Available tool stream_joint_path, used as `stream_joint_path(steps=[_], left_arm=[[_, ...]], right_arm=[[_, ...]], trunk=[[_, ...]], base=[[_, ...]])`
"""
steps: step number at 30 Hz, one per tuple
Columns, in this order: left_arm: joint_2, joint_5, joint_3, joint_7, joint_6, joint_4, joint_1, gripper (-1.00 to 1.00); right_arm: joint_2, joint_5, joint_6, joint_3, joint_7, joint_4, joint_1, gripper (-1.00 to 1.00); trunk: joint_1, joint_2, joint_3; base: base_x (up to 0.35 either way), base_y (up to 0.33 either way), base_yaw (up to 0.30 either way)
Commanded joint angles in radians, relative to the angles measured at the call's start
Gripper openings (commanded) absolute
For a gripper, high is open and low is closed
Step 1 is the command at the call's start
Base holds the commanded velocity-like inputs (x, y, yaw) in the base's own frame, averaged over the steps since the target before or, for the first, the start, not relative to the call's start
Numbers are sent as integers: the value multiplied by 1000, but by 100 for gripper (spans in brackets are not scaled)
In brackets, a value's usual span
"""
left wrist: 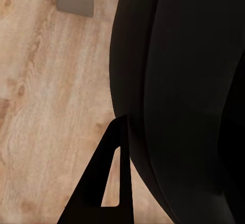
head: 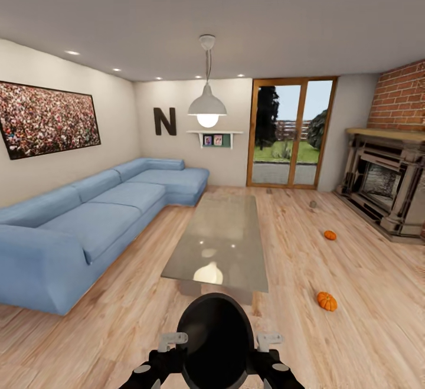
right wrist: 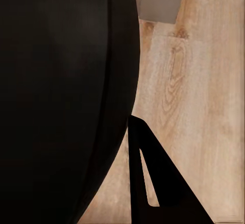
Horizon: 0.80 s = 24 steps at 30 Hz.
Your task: Place each of the two pumpkins and all three candles from the living room inside a cabinet in the living room (use any cabinet), then make sure every cabinet is closed, and position the cauldron so it is next to a table in the living room.
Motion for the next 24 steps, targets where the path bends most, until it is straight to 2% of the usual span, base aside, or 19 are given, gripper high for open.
stream_joint_path(steps=[1, 14, 24], left_arm=[[0, 17, -29, -1, -19, -4, 0, -100], [0, 18, -29, -1, -19, -4, 0, -100], [0, 17, -29, -1, -19, -4, 0, -100]], right_arm=[[6, -85, 5, 3, 9, -1, -2, -100], [6, -85, 5, 3, 9, -2, -2, -100], [5, -87, 4, 2, 8, -2, -2, -100]], trunk=[[0, -2, -3], [0, -2, -18], [0, -2, -20]], base=[[0, 0, -209], [0, 0, -196], [25, 0, -30]])
